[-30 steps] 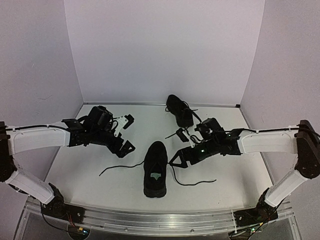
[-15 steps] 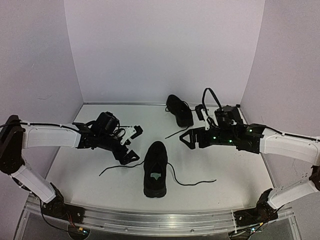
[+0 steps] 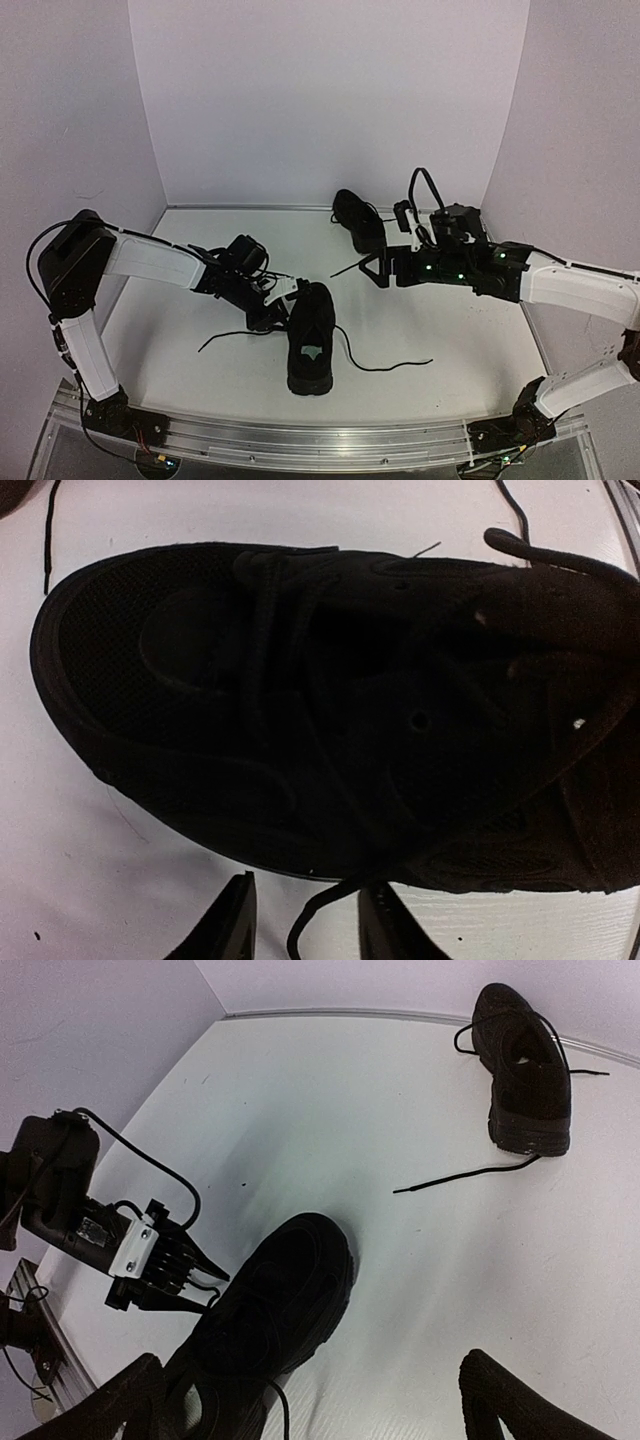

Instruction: Tie the shoes

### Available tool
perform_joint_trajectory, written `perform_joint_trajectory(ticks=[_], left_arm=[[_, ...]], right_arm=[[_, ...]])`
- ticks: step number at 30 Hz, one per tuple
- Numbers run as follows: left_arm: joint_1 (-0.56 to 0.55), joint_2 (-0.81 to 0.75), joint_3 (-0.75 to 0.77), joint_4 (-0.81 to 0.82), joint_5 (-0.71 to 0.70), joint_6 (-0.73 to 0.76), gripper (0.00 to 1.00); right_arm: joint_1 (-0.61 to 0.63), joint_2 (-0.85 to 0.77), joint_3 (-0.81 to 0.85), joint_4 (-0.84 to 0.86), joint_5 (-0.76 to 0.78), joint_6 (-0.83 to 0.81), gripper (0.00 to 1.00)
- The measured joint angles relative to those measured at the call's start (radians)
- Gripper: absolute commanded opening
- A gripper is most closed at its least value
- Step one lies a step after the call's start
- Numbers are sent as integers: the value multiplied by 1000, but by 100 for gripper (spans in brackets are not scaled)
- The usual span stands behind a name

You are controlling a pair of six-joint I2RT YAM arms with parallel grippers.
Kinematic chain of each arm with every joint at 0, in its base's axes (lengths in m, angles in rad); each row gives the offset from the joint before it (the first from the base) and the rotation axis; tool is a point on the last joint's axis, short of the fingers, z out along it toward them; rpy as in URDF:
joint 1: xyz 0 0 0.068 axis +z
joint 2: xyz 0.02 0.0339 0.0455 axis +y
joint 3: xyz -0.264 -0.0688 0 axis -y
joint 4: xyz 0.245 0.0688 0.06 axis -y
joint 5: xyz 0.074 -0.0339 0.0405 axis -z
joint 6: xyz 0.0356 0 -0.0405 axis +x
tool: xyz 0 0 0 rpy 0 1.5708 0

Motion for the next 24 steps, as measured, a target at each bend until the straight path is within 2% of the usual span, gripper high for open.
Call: perform_joint_trajectory(ticks=[5,12,16,24], left_arm=[[0,5,6,-2,19,38,23],[0,7,17,-10,30,53,1],[-1,-48,-8,-1,26,25,0],[-33,-347,-121,108,39,-109,0]], right_arm=[[0,-65,-28,2,1,0,98],[0,-79,-60,-6,-4,0,98],[0,-88,-68,-44,-9,1,98],[0,-48,-67,-239,-6,-6,93]])
